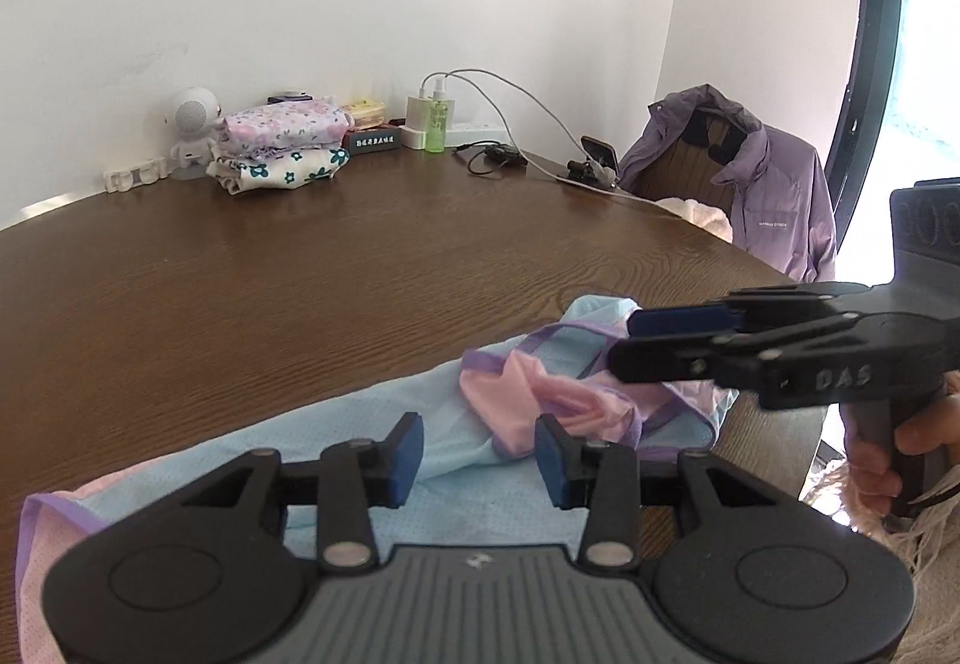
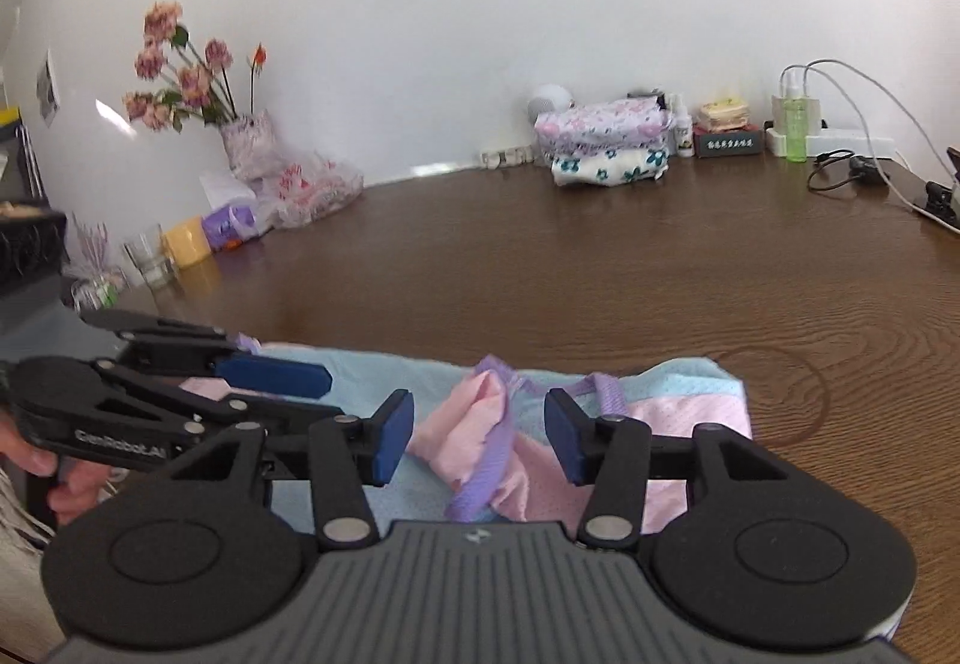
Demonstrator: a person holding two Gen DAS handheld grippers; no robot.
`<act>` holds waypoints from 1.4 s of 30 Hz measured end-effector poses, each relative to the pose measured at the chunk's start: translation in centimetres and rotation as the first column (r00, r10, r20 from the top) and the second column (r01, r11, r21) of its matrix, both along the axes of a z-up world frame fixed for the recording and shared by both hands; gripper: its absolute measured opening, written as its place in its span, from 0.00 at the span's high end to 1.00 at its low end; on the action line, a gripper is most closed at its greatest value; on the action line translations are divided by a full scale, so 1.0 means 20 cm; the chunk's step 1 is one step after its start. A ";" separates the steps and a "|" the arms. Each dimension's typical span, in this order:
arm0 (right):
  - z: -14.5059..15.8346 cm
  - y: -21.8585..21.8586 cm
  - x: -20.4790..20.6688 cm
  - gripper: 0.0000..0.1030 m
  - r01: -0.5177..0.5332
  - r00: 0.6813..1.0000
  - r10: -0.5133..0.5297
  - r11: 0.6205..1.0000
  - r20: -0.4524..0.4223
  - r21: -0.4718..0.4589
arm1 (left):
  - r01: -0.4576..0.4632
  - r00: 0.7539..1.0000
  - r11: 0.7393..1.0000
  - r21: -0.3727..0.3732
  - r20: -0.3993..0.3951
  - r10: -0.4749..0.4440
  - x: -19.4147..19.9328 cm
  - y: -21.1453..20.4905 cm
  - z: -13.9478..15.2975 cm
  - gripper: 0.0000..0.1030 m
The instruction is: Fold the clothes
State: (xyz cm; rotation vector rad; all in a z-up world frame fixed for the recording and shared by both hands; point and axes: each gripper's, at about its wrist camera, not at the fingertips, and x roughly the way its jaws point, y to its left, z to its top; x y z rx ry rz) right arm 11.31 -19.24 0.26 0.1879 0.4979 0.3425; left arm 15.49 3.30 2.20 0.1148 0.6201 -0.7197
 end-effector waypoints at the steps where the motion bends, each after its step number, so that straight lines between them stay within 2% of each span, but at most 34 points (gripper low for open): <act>1: 0.03 -0.04 -0.03 0.52 0.022 1.000 -0.021 1.000 0.014 -0.008 | 0.013 1.000 1.000 0.000 0.008 -0.013 0.01 -0.02 0.02 0.59; 4: 0.05 -0.15 -0.06 0.52 0.098 0.995 -0.099 0.990 0.000 -0.101 | 0.073 0.996 0.996 0.056 0.037 -0.075 0.07 -0.14 0.06 0.58; 7: 0.02 -0.23 -0.05 0.53 0.125 0.990 -0.133 0.983 -0.051 -0.132 | 0.170 0.983 0.972 0.161 0.048 -0.180 0.18 -0.31 0.07 0.58; 9: -0.01 -0.27 -0.03 0.53 0.100 0.989 -0.111 0.989 -0.102 -0.107 | 0.231 0.968 0.939 0.254 0.042 -0.249 0.23 -0.43 0.05 0.58; 14: -0.08 -0.32 -0.01 0.53 0.045 0.984 -0.059 0.995 -0.168 -0.084 | 0.316 0.919 0.822 0.473 0.062 -0.389 0.27 -0.65 -0.06 0.59; 15: -0.09 -0.33 -0.01 0.53 0.039 0.983 -0.052 0.996 -0.176 -0.076 | 0.333 0.906 0.801 0.497 0.067 -0.418 0.27 -0.67 -0.08 0.59; 18: -0.12 -0.35 0.00 0.53 0.015 0.982 -0.020 0.999 -0.189 -0.031 | 0.366 0.875 0.763 0.533 0.083 -0.477 0.26 -0.72 -0.11 0.61; 19: -0.12 -0.35 0.01 0.53 0.006 0.982 -0.009 1.000 -0.190 -0.014 | 0.371 0.870 0.752 0.544 0.080 -0.487 0.26 -0.73 -0.12 0.73; 20: -0.13 -0.36 0.01 0.53 -0.003 0.982 0.003 1.000 -0.191 0.003 | 0.365 0.873 0.753 0.547 0.080 -0.482 0.27 -0.74 -0.12 0.91; 21: -0.13 -0.36 0.01 0.53 -0.011 0.983 0.014 1.000 -0.186 0.014 | 0.357 0.877 0.756 0.548 0.081 -0.473 0.27 -0.73 -0.12 0.96; 23: -0.13 -0.35 0.02 0.53 -0.030 0.986 0.034 0.999 -0.165 0.026 | 0.340 0.887 0.763 0.550 0.083 -0.455 0.28 -0.73 -0.13 0.98; 25: -0.13 -0.34 0.01 0.54 -0.040 0.990 0.044 0.999 -0.136 0.032 | 0.297 0.901 0.782 0.548 0.112 -0.420 0.28 -0.71 -0.12 0.98; 26: -0.13 -0.33 0.00 0.58 -0.046 0.991 0.051 0.998 -0.121 0.036 | 0.275 0.903 0.789 0.550 0.133 -0.408 0.27 -0.70 -0.11 0.99; 27: -0.14 -0.33 0.00 0.66 -0.053 0.991 0.057 0.998 -0.121 0.039 | 0.255 0.904 0.794 0.552 0.154 -0.398 0.27 -0.69 -0.10 0.99; 28: -0.16 -0.32 0.01 0.68 -0.057 0.990 0.061 0.998 -0.130 0.040 | 0.237 0.905 0.797 0.556 0.171 -0.389 0.26 -0.69 -0.10 0.99; 33: -0.21 -0.29 0.01 0.69 -0.072 0.983 0.078 0.997 -0.167 0.041 | 0.244 0.901 0.777 0.580 0.161 -0.403 0.24 -0.68 -0.12 0.98; 35: -0.21 -0.29 0.00 0.69 -0.069 0.984 0.073 0.997 -0.163 0.035 | 0.229 0.908 0.773 0.592 0.157 -0.389 0.24 -0.68 -0.14 0.91; 37: -0.20 -0.30 -0.01 0.69 -0.067 0.986 0.073 0.997 -0.153 0.044 | 0.218 0.922 0.792 0.571 0.147 -0.359 0.26 -0.65 -0.12 0.87; 40: -0.15 -0.33 -0.04 0.69 -0.056 0.993 0.061 0.997 -0.104 0.046 | 0.204 0.939 0.855 0.477 0.150 -0.308 0.26 -0.58 -0.02 0.72; 42: -0.12 -0.33 -0.06 0.69 -0.050 0.995 0.052 0.998 -0.081 0.024 | 0.206 0.946 0.892 0.402 0.151 -0.286 0.25 -0.54 0.05 0.72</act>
